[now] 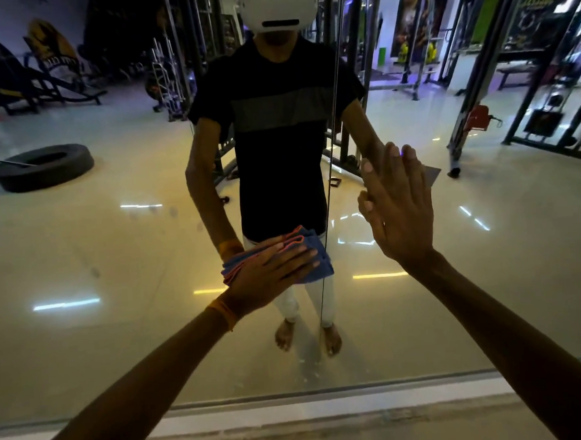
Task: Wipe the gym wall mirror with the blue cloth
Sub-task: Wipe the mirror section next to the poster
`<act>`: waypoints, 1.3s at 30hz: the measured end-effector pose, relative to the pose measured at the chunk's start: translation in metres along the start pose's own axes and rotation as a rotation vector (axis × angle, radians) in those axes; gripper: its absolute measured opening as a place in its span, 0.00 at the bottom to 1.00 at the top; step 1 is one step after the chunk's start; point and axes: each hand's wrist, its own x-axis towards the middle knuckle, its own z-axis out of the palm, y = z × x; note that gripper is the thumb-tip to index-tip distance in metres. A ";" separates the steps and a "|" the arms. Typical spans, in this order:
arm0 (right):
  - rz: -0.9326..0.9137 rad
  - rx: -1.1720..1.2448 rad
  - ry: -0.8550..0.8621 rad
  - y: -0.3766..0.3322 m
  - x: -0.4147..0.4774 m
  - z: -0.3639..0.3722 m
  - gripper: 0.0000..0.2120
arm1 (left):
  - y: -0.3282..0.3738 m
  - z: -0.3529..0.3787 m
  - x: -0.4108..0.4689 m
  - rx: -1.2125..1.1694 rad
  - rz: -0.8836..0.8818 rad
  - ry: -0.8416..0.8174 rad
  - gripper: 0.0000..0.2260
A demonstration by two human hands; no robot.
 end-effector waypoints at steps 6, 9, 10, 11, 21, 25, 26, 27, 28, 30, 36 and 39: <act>-0.042 -0.144 -0.017 0.009 0.000 0.002 0.25 | -0.082 -0.076 0.098 0.147 -0.353 0.439 0.31; -0.040 -0.164 -0.032 0.008 -0.002 0.005 0.28 | -0.070 -0.070 0.102 0.158 -0.390 0.439 0.31; -0.057 -0.181 -0.041 0.009 -0.003 0.006 0.30 | -0.056 -0.052 0.087 0.161 -0.284 0.376 0.33; -0.075 -0.192 -0.048 0.011 -0.003 0.006 0.31 | -0.038 -0.034 0.068 0.165 -0.182 0.300 0.36; 0.036 -0.125 -0.001 0.036 0.016 -0.026 0.27 | -0.073 -0.089 0.131 0.027 -0.544 0.546 0.25; -0.078 -0.133 -0.027 0.050 0.013 -0.025 0.26 | 0.003 -0.038 0.111 0.080 -0.252 0.297 0.32; -0.109 -0.134 -0.021 0.055 0.009 -0.024 0.25 | 0.017 -0.021 0.097 0.144 -0.177 0.224 0.37; -0.124 -0.127 -0.010 0.060 0.006 -0.024 0.25 | 0.022 -0.012 0.089 0.200 -0.143 0.188 0.42; -0.124 -0.113 -0.001 0.068 0.004 -0.026 0.24 | 0.019 -0.011 0.089 0.212 -0.133 0.180 0.46; -0.126 -0.109 0.021 0.086 0.008 -0.030 0.24 | 0.002 -0.027 0.109 0.200 -0.143 0.239 0.47; -0.131 -0.112 0.115 0.119 0.016 -0.031 0.25 | -0.035 -0.093 0.209 0.076 -0.459 0.488 0.31; -0.116 -0.111 0.110 0.126 0.005 -0.029 0.24 | 0.023 -0.041 0.171 0.173 -0.211 0.332 0.40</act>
